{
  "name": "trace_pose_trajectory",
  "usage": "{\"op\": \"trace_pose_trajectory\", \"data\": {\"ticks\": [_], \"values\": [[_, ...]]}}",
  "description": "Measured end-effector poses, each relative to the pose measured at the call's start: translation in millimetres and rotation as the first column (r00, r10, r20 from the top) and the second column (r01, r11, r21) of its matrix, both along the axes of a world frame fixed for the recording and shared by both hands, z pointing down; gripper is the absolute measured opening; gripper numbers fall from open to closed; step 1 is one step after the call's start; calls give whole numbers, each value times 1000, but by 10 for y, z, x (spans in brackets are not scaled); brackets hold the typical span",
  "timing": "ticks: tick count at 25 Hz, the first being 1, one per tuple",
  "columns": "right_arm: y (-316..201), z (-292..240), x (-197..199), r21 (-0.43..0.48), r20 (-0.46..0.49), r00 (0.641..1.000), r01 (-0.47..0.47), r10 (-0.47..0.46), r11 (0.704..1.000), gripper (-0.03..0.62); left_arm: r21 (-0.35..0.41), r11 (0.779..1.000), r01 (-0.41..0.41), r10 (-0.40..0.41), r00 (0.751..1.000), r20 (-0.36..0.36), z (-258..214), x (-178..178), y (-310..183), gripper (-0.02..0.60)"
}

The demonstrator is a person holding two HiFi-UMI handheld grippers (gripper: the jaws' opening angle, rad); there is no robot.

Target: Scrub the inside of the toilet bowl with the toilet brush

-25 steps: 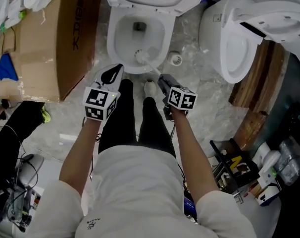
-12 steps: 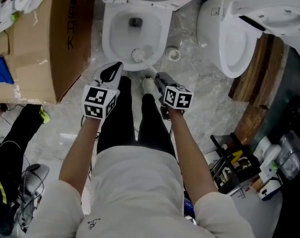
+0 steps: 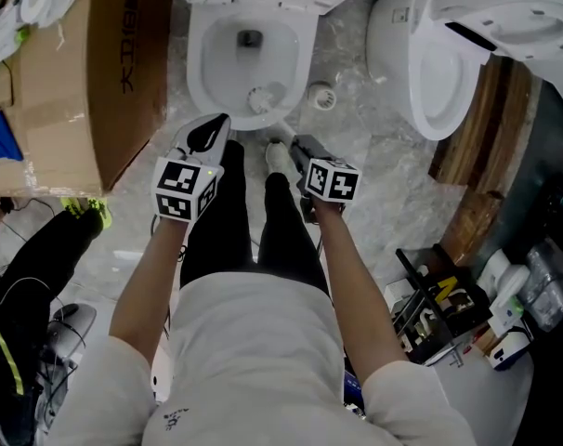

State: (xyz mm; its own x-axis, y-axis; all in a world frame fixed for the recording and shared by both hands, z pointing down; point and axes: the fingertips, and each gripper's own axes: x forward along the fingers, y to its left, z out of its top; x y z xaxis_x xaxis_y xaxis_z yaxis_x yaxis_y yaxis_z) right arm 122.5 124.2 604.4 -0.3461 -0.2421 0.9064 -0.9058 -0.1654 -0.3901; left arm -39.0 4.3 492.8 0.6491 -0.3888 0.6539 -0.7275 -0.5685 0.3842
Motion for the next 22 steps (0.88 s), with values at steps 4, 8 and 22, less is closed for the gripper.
{"op": "trace_pose_trajectory", "data": {"ticks": [4, 8, 22], "values": [[12, 9, 45, -3, -11, 1000, -10, 10, 1000, 149, 1, 1000, -6, 6, 1000, -2, 8, 4, 14, -11], [0, 8, 126, -3, -23, 999, -24, 24, 1000, 149, 0, 1000, -9, 9, 1000, 0, 17, 13, 36, -11], [-293, -25, 399, 32, -55, 997, -43, 45, 999, 149, 1, 1000, -8, 8, 1000, -1, 29, 15, 27, -11]]}}
